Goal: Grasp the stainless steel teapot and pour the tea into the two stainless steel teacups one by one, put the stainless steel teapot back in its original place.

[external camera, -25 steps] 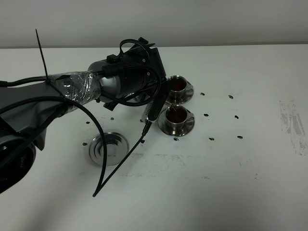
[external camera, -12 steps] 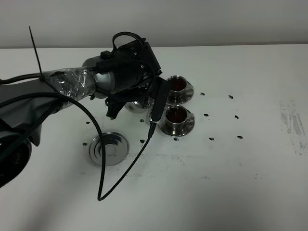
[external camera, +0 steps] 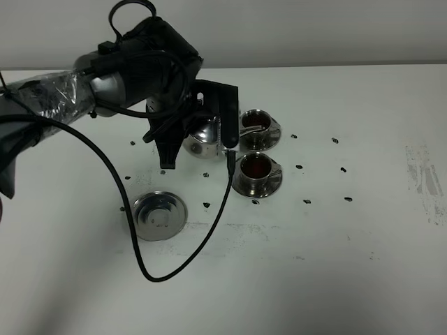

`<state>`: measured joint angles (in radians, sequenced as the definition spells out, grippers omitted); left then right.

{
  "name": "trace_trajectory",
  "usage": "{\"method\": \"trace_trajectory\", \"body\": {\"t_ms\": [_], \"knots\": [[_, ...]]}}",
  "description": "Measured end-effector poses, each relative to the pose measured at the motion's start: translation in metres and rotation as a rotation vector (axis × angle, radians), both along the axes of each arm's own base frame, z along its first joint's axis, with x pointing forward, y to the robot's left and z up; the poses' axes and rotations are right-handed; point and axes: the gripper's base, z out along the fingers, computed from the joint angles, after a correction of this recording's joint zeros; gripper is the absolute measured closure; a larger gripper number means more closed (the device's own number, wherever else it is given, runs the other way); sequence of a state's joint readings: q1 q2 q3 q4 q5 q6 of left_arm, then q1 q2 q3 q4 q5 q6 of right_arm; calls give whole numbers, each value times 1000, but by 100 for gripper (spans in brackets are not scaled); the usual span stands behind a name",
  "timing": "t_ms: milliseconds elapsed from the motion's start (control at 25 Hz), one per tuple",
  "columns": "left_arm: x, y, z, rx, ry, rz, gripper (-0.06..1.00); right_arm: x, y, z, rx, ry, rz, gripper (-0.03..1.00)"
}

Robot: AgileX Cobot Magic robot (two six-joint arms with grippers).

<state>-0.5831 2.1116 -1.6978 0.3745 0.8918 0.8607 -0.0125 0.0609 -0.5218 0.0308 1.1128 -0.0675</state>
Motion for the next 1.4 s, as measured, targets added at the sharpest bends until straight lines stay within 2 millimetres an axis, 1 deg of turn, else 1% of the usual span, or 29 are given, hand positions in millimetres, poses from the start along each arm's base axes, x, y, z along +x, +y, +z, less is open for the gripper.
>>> {"method": "trace_trajectory", "body": {"t_ms": [240,440,560,720,920,1040,1280,1400], "knots": [[1,5,-4,-192,97,197,78,0,0,0,0,0,0,57],[-1,11,-2,-303,102,265,78,0,0,0,0,0,0,57],[-8,21,1,-352,99,296,78,0,0,0,0,0,0,57],[-11,35,-1,-399,121,393,78,0,0,0,0,0,0,57],[-8,48,-10,-447,120,514,78,0,0,0,0,0,0,57],[-5,47,-15,-474,124,540,78,0,0,0,0,0,0,57],[-2,42,-44,-458,170,560,78,0,0,0,0,0,0,57],[-1,41,-52,-455,181,569,78,0,0,0,0,0,0,57]]}}
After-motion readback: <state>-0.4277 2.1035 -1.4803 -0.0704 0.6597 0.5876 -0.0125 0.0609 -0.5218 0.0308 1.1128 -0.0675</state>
